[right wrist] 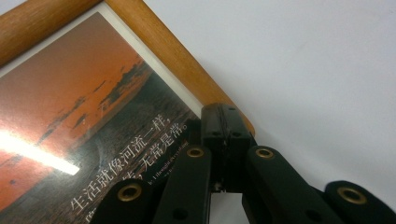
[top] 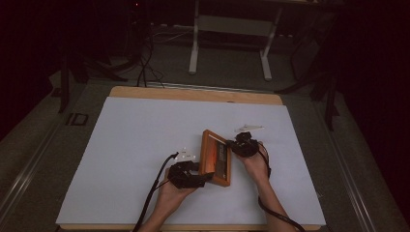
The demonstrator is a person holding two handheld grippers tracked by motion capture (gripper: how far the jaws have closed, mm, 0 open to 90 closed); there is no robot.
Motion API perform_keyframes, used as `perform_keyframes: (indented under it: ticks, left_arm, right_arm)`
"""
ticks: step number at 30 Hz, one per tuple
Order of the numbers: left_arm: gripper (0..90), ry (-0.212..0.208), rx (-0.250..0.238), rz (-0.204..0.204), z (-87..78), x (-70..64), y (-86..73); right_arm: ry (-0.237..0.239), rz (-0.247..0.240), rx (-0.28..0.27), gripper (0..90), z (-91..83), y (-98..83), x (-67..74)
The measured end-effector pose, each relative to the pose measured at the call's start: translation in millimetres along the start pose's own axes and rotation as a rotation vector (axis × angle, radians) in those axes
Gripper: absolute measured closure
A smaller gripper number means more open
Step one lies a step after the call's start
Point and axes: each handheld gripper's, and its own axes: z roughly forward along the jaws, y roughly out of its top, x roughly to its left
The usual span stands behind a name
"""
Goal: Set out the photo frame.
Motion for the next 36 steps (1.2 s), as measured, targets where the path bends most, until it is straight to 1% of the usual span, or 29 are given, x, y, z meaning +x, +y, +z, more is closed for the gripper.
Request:
perform_keyframes:
  ticks: [4,6,7,8,9,10,11,12,14,15,18,22,26,28,29,32,34,35,36]
  left_arm:
    - [38.0,-0.008,0.005,-0.037,4.3,1.1,1.4]
    - [39.3,0.001,0.011,-0.053,6.7,1.0,3.2]
    - [40.5,0.006,0.012,-0.075,8.5,1.4,4.6]
    - [41.8,0.006,0.012,-0.075,8.5,1.4,4.6]
    - [42.3,0.009,0.015,-0.090,9.7,1.6,5.6]
    - [42.5,0.009,0.015,-0.090,9.7,1.6,5.6]
    - [42.9,0.019,0.022,-0.097,10.1,0.9,7.0]
    - [43.3,0.022,0.021,-0.105,10.4,0.4,7.8]
    - [45.2,0.023,0.025,-0.107,10.3,0.7,8.9]
    - [47.2,0.023,0.021,-0.117,10.6,0.7,10.0]
    - [50.4,0.041,0.023,-0.113,10.8,0.2,15.6]
    - [54.1,0.049,0.026,-0.104,12.5,-0.4,22.2]
    - [57.4,0.050,0.032,-0.076,14.3,-3.4,30.0]
    - [58.5,0.050,0.032,-0.069,14.7,-4.1,31.5]
    - [58.9,0.047,0.038,-0.058,14.9,-4.9,33.8]
    - [60.2,0.040,0.039,-0.051,14.4,-5.0,36.2]
    - [61.5,0.021,0.034,-0.043,12.8,-3.8,37.0]
    - [62.2,0.021,0.034,-0.043,12.8,-3.8,37.0]
    - [63.0,0.010,0.030,-0.016,10.5,-3.1,38.0]
  right_arm:
    - [0.002,-0.004,0.005,90.0,0.1,0.7,-0.2]
    - [0.006,-0.002,0.012,90.0,-0.1,1.3,-0.7]
    - [0.007,-0.004,0.014,90.0,-0.1,1.6,-1.0]
    - [0.007,-0.004,0.014,90.0,-0.1,1.6,-1.0]
    - [0.005,-0.016,0.019,90.0,-0.6,2.3,-1.0]
    - [0.005,-0.016,0.019,90.0,-0.6,2.3,-1.0]
    - [0.003,-0.020,0.018,90.0,-2.5,1.9,-0.9]
    - [0.004,-0.019,0.011,90.0,-4.2,1.7,-1.1]
    - [0.008,-0.018,0.003,90.0,-6.3,1.6,-1.9]
    - [0.008,-0.014,-0.011,90.0,-12.0,2.1,-3.4]
    - [0.008,-0.015,-0.036,90.0,-21.5,3.4,-5.9]
    - [0.007,-0.015,-0.072,90.0,-36.3,4.9,-10.0]
    - [0.011,-0.026,-0.107,89.9,-50.4,5.6,-11.8]
    - [0.017,-0.031,-0.119,88.9,-55.7,5.6,-12.0]
    - [0.019,-0.031,-0.126,88.1,-58.0,5.5,-12.1]
    - [0.027,-0.033,-0.136,86.9,-62.5,4.9,-12.7]
    - [0.036,-0.035,-0.140,85.6,-64.9,4.2,-13.1]
    - [0.041,-0.039,-0.138,83.9,-65.6,3.8,-13.3]
    - [0.048,-0.040,-0.137,82.5,-66.1,3.6,-13.4]
